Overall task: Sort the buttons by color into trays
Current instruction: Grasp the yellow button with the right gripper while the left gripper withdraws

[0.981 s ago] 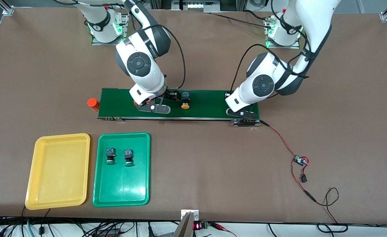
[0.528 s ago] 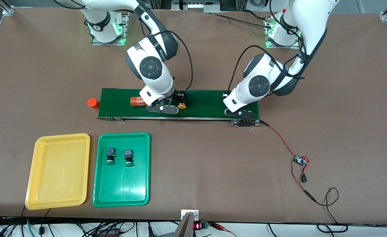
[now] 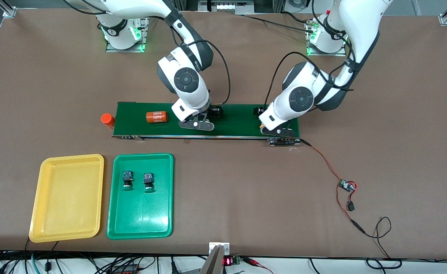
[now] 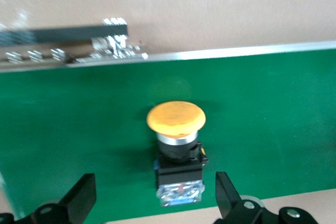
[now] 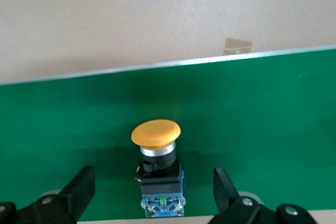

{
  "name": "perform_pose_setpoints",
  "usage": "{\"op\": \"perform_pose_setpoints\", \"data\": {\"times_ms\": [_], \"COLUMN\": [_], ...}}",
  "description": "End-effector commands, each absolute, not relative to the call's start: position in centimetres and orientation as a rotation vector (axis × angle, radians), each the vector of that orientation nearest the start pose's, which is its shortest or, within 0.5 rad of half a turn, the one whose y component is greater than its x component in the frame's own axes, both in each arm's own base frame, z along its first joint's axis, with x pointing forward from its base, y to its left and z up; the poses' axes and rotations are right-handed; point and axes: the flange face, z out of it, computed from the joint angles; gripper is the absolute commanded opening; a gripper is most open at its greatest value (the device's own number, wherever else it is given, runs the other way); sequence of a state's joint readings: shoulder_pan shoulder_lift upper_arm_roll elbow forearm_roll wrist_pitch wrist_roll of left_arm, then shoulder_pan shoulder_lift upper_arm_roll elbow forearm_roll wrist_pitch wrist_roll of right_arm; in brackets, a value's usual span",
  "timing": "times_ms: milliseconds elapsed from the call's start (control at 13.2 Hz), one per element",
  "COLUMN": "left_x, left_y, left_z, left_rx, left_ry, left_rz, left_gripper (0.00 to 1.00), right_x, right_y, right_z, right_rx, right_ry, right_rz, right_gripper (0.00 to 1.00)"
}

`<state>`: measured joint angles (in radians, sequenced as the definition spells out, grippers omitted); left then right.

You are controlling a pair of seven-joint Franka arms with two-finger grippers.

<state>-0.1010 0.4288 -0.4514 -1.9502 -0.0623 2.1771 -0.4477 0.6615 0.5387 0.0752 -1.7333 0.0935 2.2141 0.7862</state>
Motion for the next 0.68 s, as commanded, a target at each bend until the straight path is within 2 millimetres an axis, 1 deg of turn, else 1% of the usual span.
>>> {"op": "perform_pose_setpoints", "data": {"times_ms": [0, 151, 226, 377, 453, 528, 604], "left_x": [53.0, 54.6, 55.3, 56.6, 57.4, 57.9, 58.3], "left_y": [-27.5, -25.0, -23.6, -19.7, -16.8, -14.1, -11.9], "left_z": [33.9, 37.2, 38.6, 40.8, 41.6, 42.4, 43.1], "left_rx": [-3.237, -3.211, -3.195, -3.181, -3.16, -3.131, -3.114], "left_ry": [0.001, -0.058, -0.081, -0.023, 0.043, 0.129, 0.195], "left_rz": [0.308, 0.321, 0.339, 0.349, 0.313, 0.273, 0.248], "left_gripper": [1.0, 1.0, 1.0, 1.0, 1.0, 1.0, 1.0], "right_x": [48.1, 47.4, 47.1, 47.2, 47.3, 47.5, 47.6], "right_y": [43.7, 43.2, 42.9, 42.9, 43.0, 43.0, 42.9], "right_z": [25.5, 24.4, 23.9, 24.3, 24.6, 25.0, 25.2], "right_rx": [-3.11, -3.13, -3.137, -3.135, -3.13, -3.126, -3.124], "right_ry": [0.179, 0.18, 0.178, 0.184, 0.199, 0.199, 0.2], "right_rz": [0.197, 0.227, 0.241, 0.24, 0.237, 0.228, 0.224], "right_gripper": [1.0, 1.0, 0.96, 0.6, 0.33, 0.22, 0.15]}}
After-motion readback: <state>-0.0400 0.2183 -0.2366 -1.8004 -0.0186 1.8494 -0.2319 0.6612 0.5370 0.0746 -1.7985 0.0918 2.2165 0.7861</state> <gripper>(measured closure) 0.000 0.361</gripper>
